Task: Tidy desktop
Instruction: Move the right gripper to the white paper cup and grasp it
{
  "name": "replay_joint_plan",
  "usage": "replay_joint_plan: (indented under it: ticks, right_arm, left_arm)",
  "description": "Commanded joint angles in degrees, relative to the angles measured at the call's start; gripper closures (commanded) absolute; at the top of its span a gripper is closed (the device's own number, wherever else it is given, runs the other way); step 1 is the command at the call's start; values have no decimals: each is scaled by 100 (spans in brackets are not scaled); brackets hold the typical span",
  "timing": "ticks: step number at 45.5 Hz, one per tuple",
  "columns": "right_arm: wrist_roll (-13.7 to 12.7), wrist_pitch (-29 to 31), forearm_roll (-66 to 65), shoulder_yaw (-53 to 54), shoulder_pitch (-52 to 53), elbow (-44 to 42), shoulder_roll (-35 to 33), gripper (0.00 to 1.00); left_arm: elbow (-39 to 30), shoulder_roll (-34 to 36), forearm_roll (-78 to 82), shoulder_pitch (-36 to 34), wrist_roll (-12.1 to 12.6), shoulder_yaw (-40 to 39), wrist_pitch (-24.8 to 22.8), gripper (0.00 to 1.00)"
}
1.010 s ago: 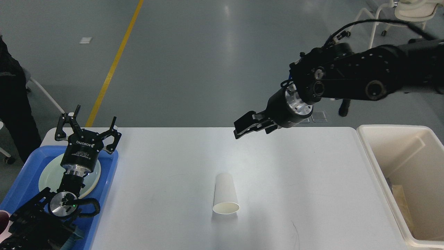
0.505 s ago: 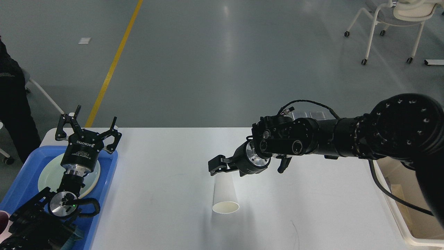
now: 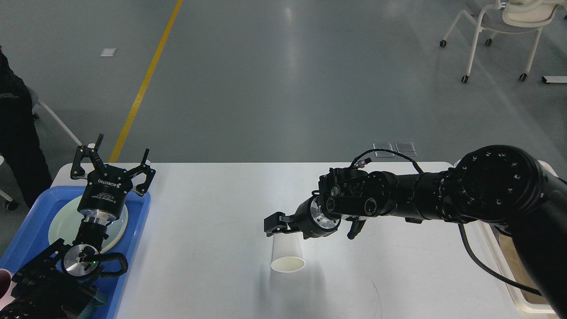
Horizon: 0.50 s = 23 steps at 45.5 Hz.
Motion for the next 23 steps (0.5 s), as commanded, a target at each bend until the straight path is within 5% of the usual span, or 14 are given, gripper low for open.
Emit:
replay_joint_plan:
  ticks: [1,18,20,23]
  right_arm:
    - [0,-114,-11,7,-155,-92,79,0]
    - [26,-369,-240,7,-621,-391,193,0]
    - [52,-422,-240,7,-630,-391,193,10]
    - [70,-492,-248,-19,-630,-391,202,43]
  left_arm:
    - [0,0,0,0,-1,-1,1,0]
    - [0,0,0,0,-1,-1,1,0]
    - [0,0,0,0,-1,8,1,0]
    - [0,0,0,0,-1,-1,1,0]
